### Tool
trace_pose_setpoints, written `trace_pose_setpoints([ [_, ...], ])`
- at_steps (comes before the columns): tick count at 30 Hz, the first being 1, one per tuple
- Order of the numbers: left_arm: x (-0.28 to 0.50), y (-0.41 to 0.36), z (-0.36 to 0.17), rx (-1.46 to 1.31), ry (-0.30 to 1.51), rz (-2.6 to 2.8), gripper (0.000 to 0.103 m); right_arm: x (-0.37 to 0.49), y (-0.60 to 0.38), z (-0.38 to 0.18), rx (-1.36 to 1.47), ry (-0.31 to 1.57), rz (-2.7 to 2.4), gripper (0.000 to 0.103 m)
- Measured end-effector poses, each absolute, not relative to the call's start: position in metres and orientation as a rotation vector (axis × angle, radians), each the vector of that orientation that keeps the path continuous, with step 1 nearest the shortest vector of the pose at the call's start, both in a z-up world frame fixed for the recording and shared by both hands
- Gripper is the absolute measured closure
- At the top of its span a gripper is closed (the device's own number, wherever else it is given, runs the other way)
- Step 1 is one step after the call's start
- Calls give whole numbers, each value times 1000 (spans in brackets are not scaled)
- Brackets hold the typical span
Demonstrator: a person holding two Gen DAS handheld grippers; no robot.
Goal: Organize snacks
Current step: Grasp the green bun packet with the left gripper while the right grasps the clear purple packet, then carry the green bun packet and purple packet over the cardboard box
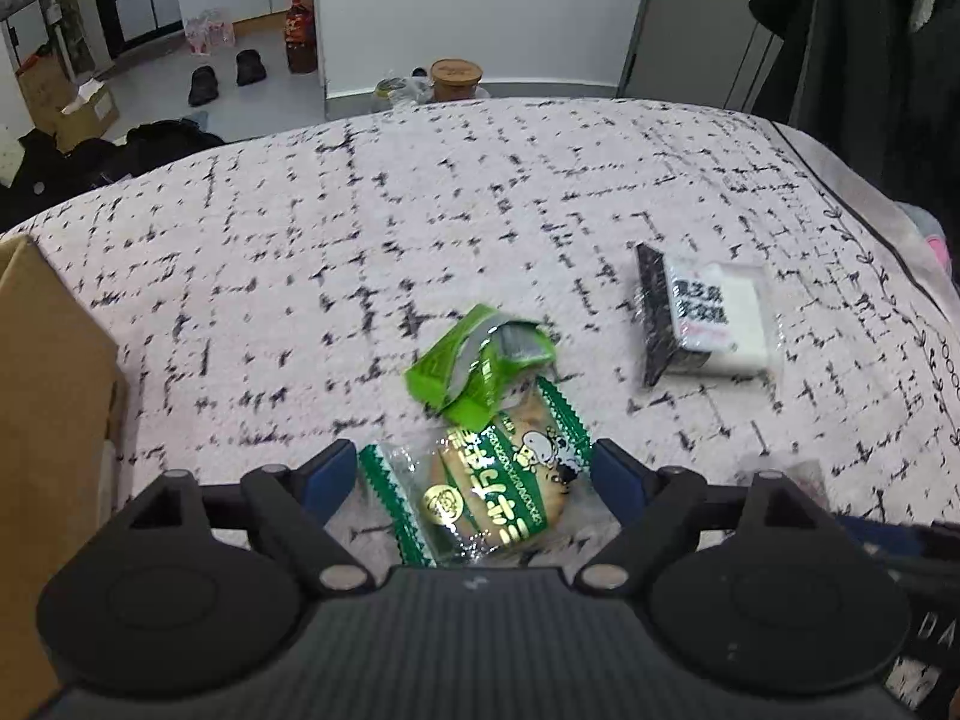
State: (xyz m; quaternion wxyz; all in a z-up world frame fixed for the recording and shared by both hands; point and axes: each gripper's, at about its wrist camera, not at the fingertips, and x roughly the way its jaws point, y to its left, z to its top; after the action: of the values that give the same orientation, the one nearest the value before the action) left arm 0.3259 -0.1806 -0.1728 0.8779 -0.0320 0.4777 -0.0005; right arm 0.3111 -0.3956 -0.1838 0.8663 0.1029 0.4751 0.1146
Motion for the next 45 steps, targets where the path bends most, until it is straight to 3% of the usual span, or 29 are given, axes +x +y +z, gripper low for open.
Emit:
trace_pose_setpoints([
  [5, 318, -171, -175, -86, 1001, 8, 21, 312, -389, -183, 191, 982, 244, 49],
  [10, 312, -168, -175, -111, 995, -21, 48, 315, -383, -185, 151, 986, 246, 48],
  [13, 308, -165, -172, -129, 999, -43, 56, 315, -379, -185, 116, 989, 218, 57],
  [45, 259, -114, -94, -165, 838, -137, 58, 284, -322, -126, 139, 857, 310, 63],
])
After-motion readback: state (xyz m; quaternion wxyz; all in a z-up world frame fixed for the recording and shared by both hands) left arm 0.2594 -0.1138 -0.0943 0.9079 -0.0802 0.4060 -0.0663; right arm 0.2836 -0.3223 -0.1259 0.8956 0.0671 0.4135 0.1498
